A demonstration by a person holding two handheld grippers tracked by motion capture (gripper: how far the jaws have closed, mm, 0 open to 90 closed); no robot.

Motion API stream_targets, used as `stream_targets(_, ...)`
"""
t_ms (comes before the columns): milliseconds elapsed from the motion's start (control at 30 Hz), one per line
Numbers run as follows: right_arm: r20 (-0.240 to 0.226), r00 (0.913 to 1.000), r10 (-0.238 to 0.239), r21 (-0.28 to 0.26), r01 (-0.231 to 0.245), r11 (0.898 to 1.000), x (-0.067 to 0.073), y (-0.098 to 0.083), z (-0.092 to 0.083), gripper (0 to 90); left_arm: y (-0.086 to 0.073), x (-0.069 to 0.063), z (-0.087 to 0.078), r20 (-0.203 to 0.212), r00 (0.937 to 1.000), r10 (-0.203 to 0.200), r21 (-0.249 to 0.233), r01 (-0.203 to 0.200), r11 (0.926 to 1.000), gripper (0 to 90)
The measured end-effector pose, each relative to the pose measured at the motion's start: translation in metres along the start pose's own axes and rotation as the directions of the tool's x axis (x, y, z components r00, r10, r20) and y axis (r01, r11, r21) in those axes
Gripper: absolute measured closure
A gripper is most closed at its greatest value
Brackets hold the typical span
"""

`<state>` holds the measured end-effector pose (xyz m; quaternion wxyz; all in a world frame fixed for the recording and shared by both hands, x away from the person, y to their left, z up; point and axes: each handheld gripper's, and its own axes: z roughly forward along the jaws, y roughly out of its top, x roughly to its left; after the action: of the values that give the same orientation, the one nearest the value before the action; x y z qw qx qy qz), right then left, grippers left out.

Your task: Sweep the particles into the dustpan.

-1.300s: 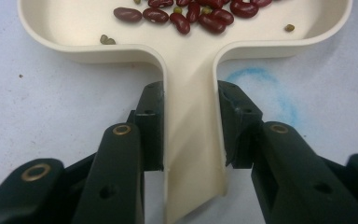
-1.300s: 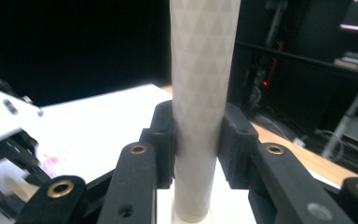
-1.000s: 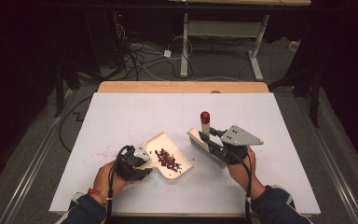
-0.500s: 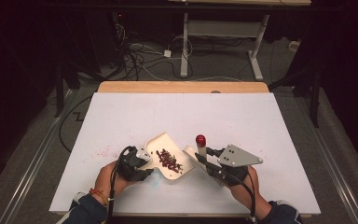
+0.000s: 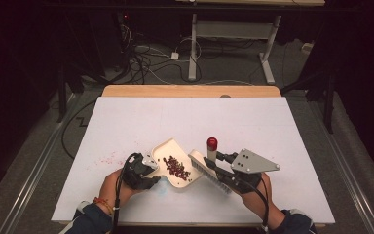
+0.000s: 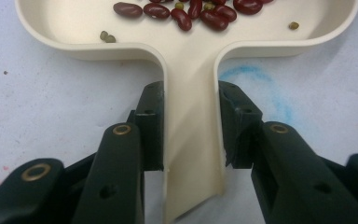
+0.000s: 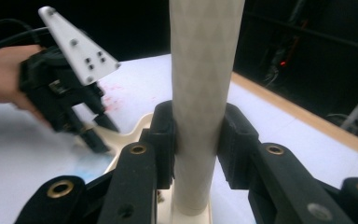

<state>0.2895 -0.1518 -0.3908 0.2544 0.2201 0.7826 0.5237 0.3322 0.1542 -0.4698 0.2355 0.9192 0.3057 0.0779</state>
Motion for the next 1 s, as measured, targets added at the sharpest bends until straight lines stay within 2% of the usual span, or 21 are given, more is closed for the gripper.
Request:
stream_targets(167,0.031,0.9992,-0.024,-0.026,0.024,0.999,0.003,0.001,0.017,70.4,0.0,-0.004,0.0,-0.008,0.9995,-0.029,-0.001,0.029,0.9996,63.2)
stream_targets(200,0.031,0.9992,-0.024,-0.026,0.024,0.999,0.003,0.001,0.017,70.4,0.0,-0.005,0.0,-0.009,0.9994,-0.033,-0.006,0.033,0.9994,63.2)
stream_targets(267,0.038,0.9987,-0.035,-0.02,0.036,0.999,0.006,0.0,0.032,70.4,0.001,-0.006,0.0,-0.014,0.9993,-0.036,-0.016,0.035,0.9992,63.2)
stream_targets(300,0.038,0.9987,-0.035,-0.02,0.036,0.999,0.006,0.0,0.032,70.4,0.001,-0.006,0.0,-0.011,0.999,-0.044,-0.021,0.044,0.9988,63.2)
stream_targets(333,0.048,0.9971,-0.059,-0.012,0.06,0.998,0.008,-0.001,0.042,70.4,0.002,-0.006,0.001,-0.01,0.9985,-0.054,-0.023,0.054,0.9983,63.2)
stream_targets(433,0.056,0.9968,-0.057,-0.007,0.057,0.998,0.011,-0.001,0.051,70.4,0.002,-0.006,0.001,-0.006,0.9974,-0.072,-0.025,0.072,0.9971,63.2)
stream_targets(467,0.046,0.997,-0.062,-0.009,0.063,0.998,0.013,0.0,0.056,70.4,0.002,-0.005,0.001,-0.003,0.997,-0.078,-0.03,0.078,0.9965,63.1)
stream_targets(533,0.042,0.9974,-0.059,-0.009,0.059,0.998,0.015,0.001,0.058,70.4,0.001,-0.004,0.0,0.0,0.9958,-0.092,-0.034,0.092,0.9952,63.1)
stream_targets(733,-0.033,0.998,-0.053,-0.013,0.053,0.999,0.031,0.009,0.067,70.5,-0.001,-0.001,-0.001,-0.008,0.9941,-0.109,-0.038,0.108,0.9934,63.1)
stream_targets(867,-0.034,0.9975,-0.062,-0.019,0.061,0.998,0.035,0.01,0.069,70.5,-0.003,-0.001,-0.003,-0.012,0.994,-0.109,-0.04,0.108,0.9933,63.1)
stream_targets(1000,-0.029,0.9984,-0.048,-0.045,0.046,0.998,0.031,0.013,0.062,70.4,-0.008,0.003,-0.005,-0.01,0.9932,-0.116,-0.039,0.116,0.9925,63.1)
